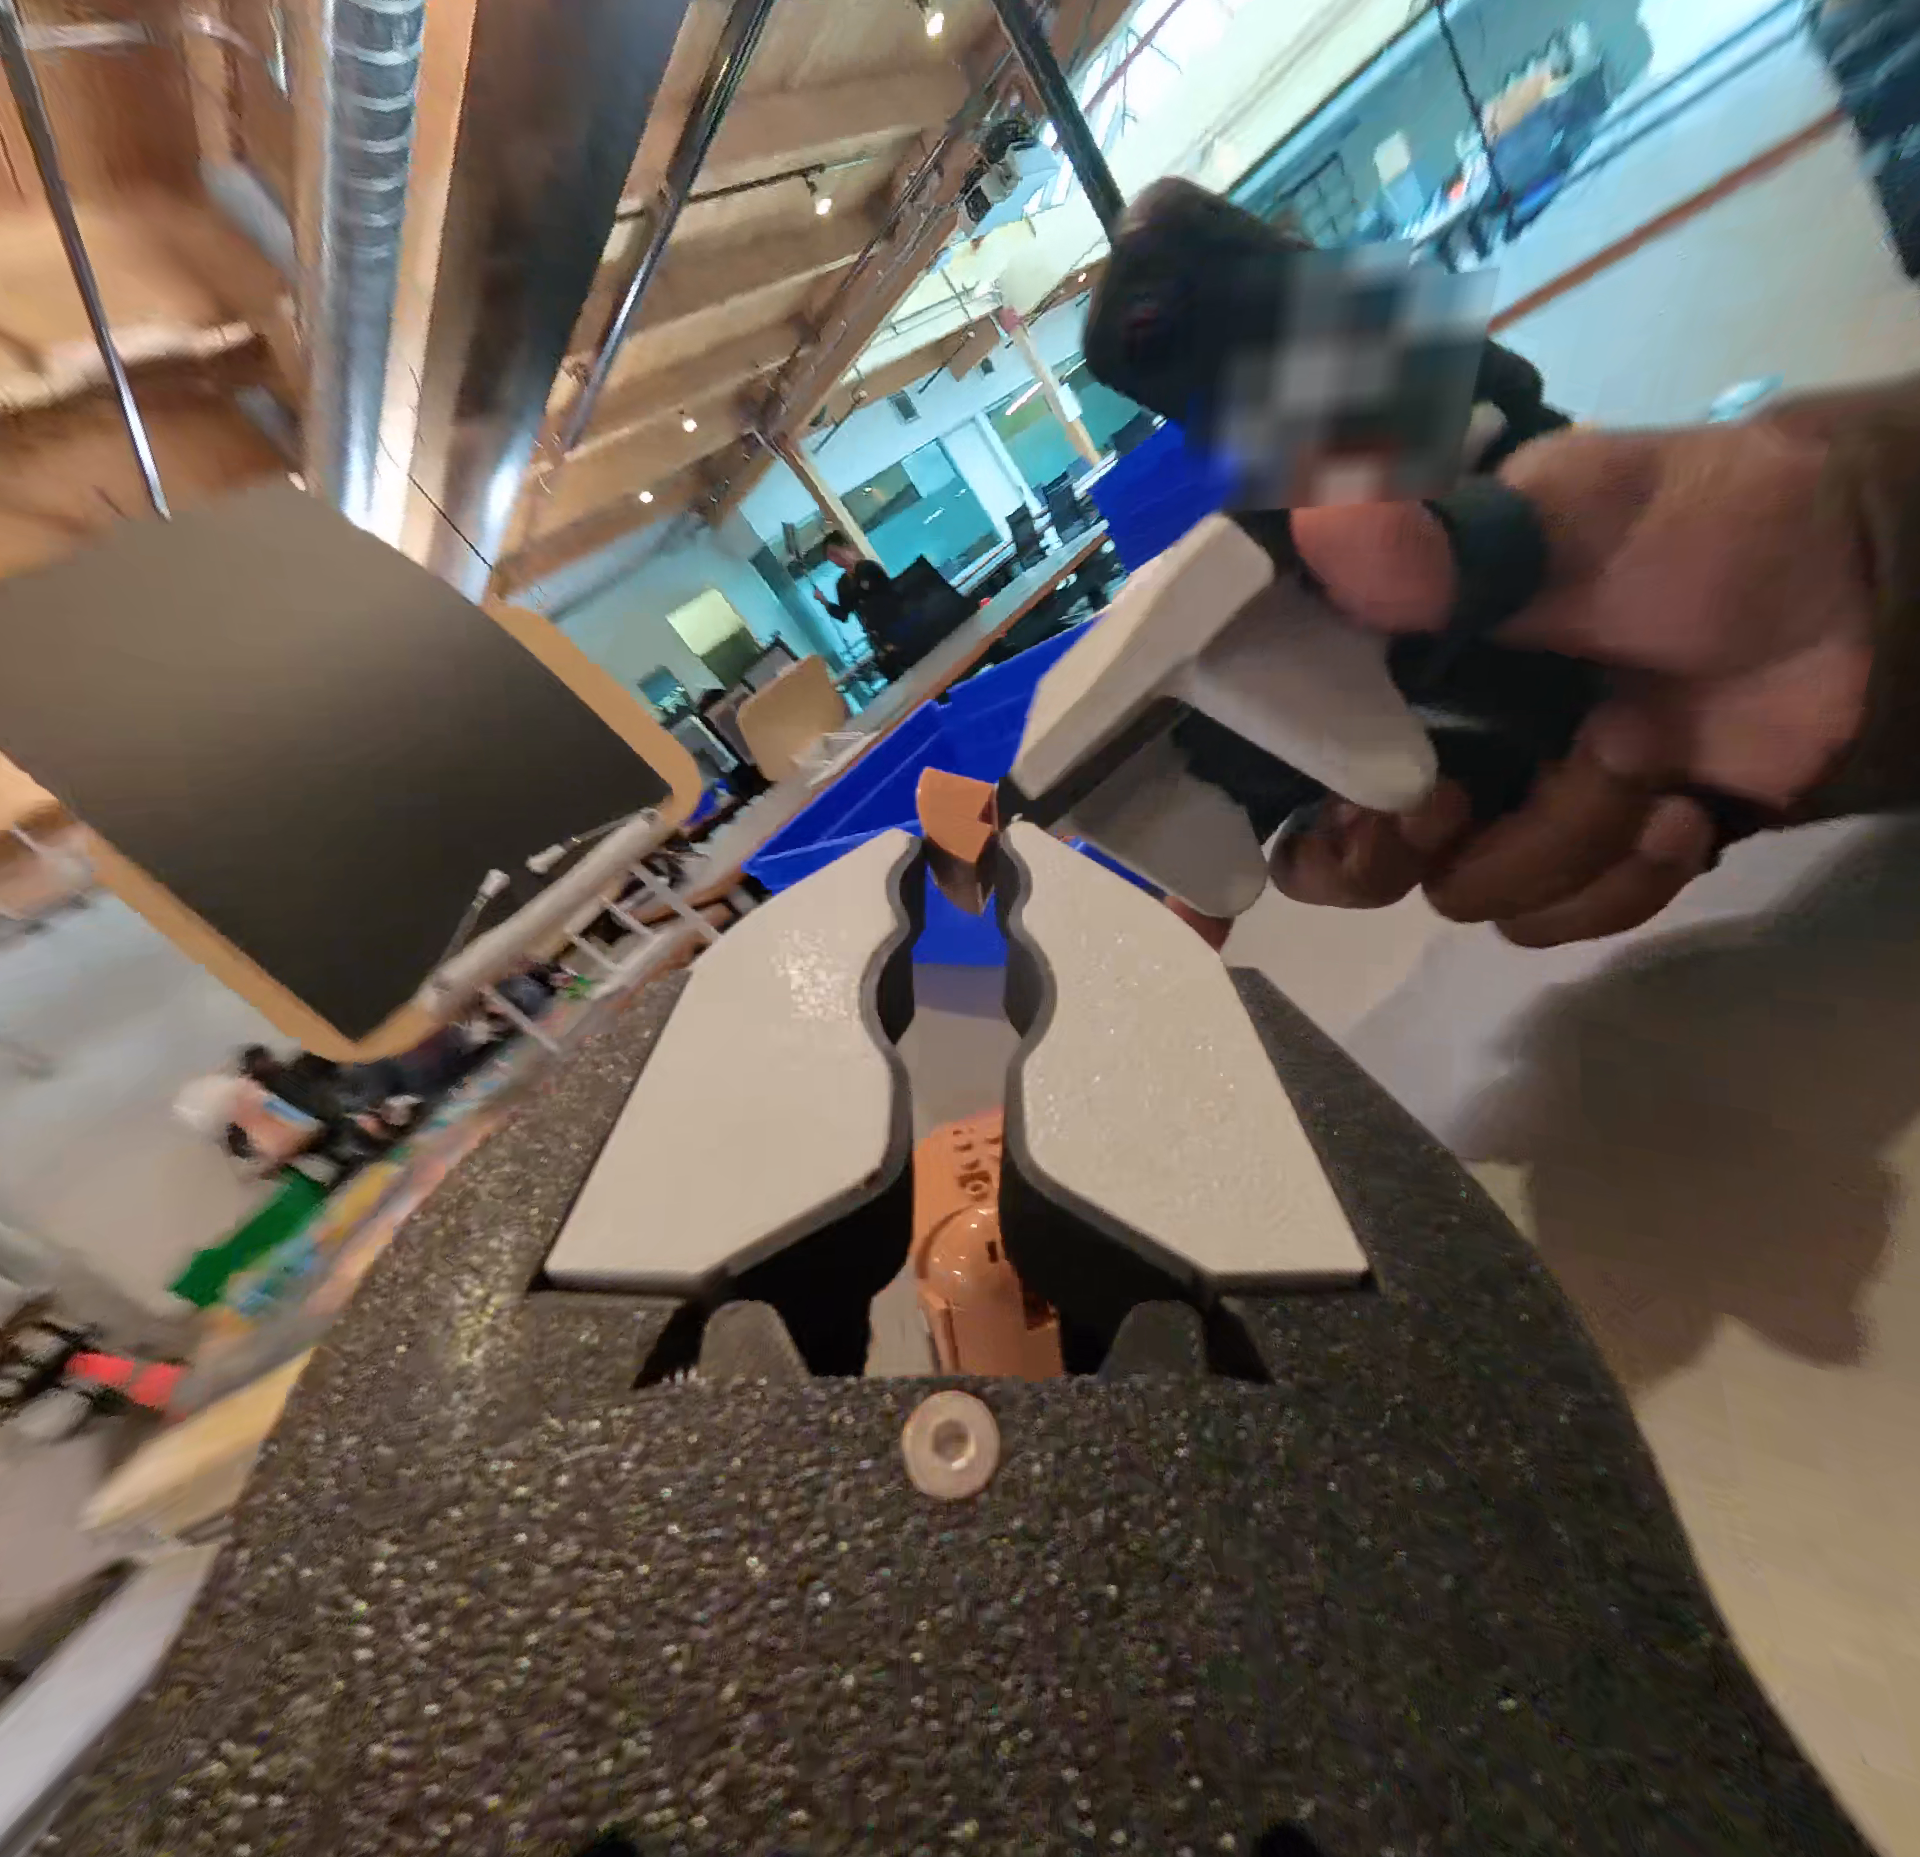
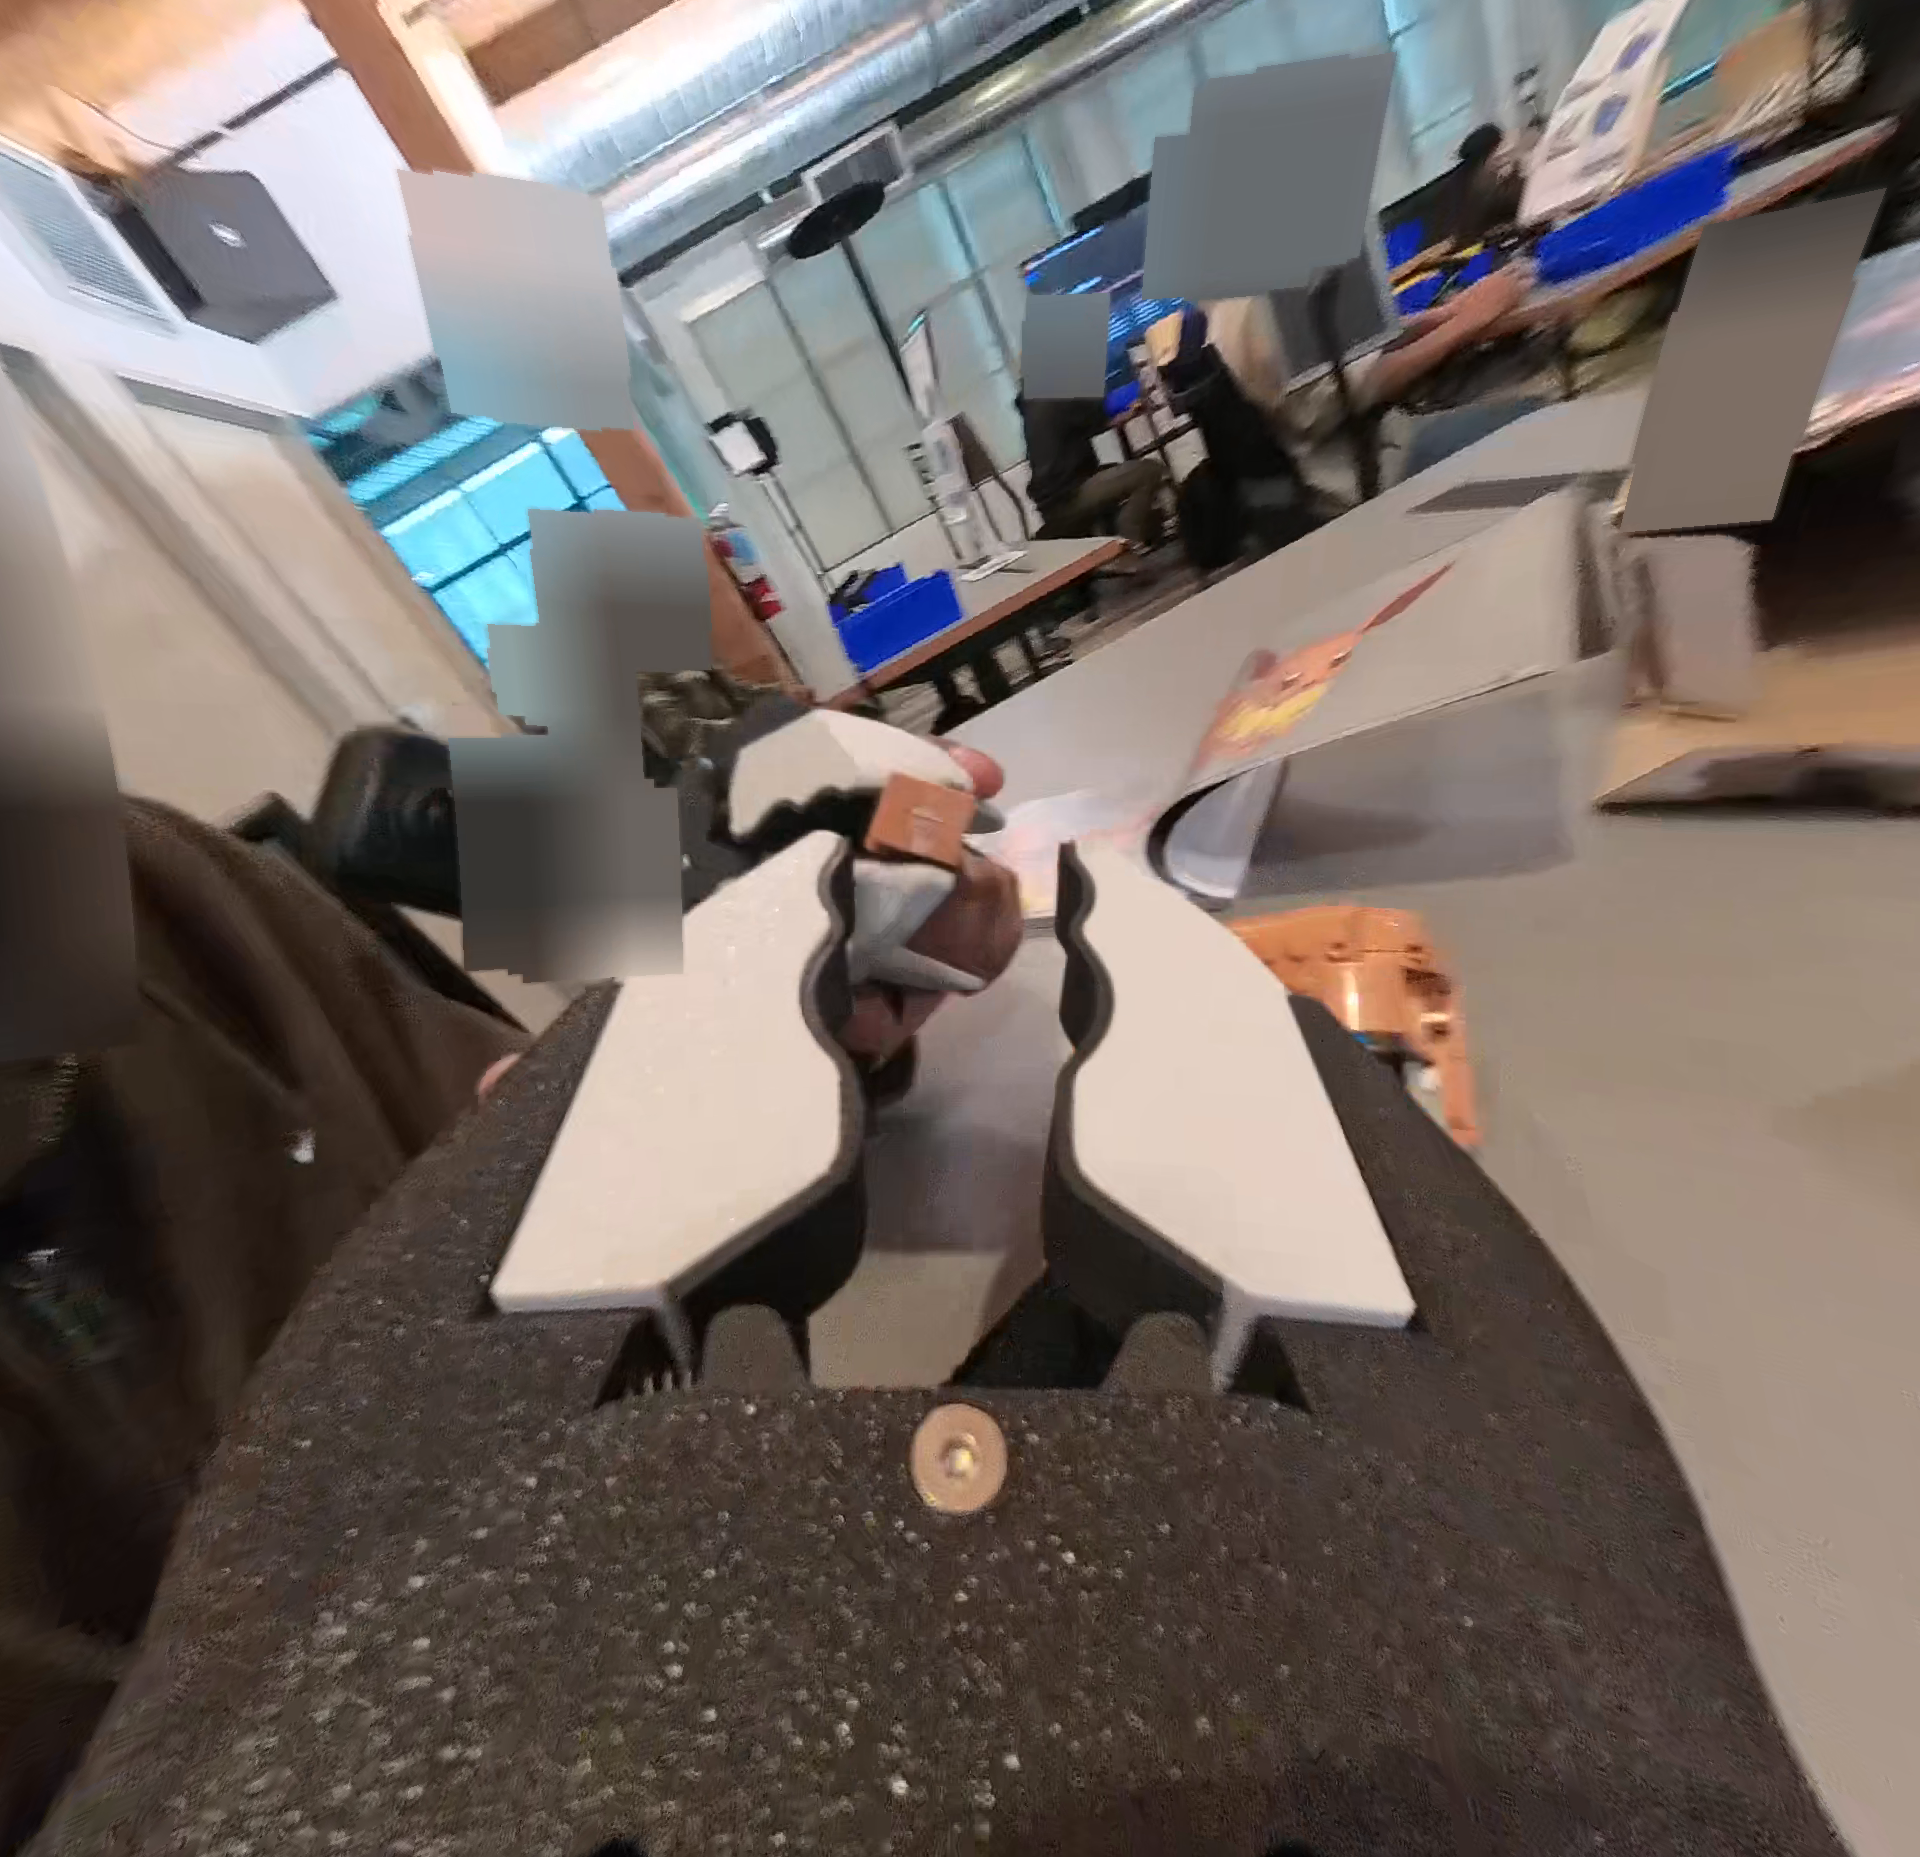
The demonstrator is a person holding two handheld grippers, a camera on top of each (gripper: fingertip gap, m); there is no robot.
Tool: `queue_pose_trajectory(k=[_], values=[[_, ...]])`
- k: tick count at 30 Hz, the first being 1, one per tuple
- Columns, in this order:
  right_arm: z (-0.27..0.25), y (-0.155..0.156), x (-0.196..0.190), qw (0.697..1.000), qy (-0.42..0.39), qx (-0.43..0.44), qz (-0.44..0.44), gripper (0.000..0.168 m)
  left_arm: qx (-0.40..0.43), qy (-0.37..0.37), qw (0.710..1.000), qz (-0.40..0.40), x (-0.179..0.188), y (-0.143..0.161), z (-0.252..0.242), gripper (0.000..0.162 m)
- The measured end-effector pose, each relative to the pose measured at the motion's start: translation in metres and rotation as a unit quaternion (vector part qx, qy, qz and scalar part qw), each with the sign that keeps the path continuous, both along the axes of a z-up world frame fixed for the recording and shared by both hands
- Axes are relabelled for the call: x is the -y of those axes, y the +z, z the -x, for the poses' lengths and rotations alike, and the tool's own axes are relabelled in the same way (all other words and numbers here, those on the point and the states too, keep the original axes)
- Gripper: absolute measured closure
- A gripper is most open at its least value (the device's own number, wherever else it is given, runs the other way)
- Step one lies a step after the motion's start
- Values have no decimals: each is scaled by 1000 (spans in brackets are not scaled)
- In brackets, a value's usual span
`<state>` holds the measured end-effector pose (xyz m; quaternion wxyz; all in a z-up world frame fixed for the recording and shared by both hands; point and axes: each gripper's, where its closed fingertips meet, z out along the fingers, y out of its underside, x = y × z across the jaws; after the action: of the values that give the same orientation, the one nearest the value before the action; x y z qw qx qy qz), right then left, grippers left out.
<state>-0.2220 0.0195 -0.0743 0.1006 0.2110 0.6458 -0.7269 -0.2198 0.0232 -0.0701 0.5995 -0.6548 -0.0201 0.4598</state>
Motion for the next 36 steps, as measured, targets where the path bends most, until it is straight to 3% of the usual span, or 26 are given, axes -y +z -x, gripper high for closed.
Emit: queue_pose_trajectory(k=[4,13,20,31,36], values=[[-4,-1,6,999,20,37,-2,135,-30,31,998,43,-4,-7,4,150],[-3,-4,5,996,28,86,2,152,-50,45,996,52,-5,-7,5,150],[-6,-5,-4,996,29,65,-44,153,-49,5,997,58,-8,-10,-3,142],[-34,-20,-5,974,121,29,-191,153,-89,-89,987,98,-14,-19,-33,132],[-44,-28,-2,964,148,23,-221,153,-103,-92,983,117,-18,-24,-35,131]])
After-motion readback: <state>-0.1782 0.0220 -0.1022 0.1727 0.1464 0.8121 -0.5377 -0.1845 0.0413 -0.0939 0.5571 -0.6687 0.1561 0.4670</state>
